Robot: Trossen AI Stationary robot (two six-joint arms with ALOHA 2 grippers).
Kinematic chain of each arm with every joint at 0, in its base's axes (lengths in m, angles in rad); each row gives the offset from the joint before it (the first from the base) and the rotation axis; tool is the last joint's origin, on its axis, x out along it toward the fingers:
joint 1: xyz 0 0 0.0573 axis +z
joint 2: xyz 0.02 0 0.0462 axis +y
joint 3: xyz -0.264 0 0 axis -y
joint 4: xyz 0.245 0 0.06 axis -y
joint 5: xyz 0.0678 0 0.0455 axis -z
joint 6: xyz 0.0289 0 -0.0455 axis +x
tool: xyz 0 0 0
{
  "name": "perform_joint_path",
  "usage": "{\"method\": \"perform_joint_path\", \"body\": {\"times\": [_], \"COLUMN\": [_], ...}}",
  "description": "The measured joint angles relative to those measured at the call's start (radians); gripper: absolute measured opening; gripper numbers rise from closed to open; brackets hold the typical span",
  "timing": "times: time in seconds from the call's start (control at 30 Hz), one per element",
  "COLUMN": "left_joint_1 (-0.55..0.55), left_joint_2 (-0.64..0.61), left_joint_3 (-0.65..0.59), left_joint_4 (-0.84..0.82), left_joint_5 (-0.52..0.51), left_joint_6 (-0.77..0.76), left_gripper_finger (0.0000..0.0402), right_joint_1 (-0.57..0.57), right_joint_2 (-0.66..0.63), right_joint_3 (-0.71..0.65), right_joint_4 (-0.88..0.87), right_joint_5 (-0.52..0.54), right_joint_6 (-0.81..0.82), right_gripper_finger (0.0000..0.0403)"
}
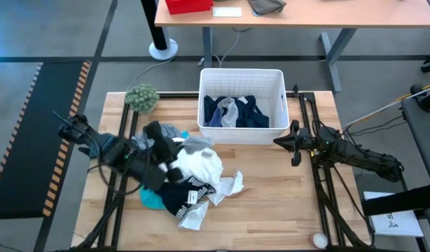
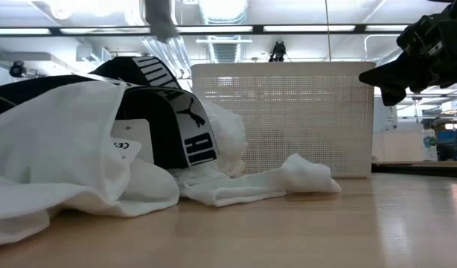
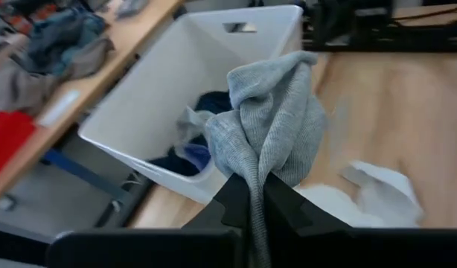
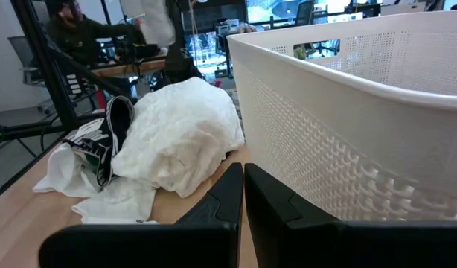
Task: Sort clothes
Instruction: Put the gray socks into the white bin
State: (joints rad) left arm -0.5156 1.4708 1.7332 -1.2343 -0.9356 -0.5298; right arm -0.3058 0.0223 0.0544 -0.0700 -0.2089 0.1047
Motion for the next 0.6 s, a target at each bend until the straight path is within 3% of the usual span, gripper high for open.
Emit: {"method": "perform_joint_path", "body": {"times": [0.23,0.43,0.6], "left_joint_1": [0.172,0.354,0.544], "left_joint_2": [0.000,0.000,0.013], "left_joint_3": [0.000,0.000,0.000], "left_joint_4": [0.245,0.502,0.570], "left_joint_5": [0.046,0.299,0.502], "left_joint_6": [0.301,0.519,0.547], "left_gripper_finger": [0.0002,0.0001,0.0000], "right_joint_1": [0.000,0.000,0.000], "right_joint_2": [0.000,0.000,0.000], "right_joint_3": [0.000,0.000,0.000], "right_joint_4": [0.000,0.000,0.000], "right_joint_5": [0.000,0.000,0.000], "right_joint_6": [0.000,0.000,0.000], "right_gripper_finger": [0.0000,0.0000,0.0000]}}
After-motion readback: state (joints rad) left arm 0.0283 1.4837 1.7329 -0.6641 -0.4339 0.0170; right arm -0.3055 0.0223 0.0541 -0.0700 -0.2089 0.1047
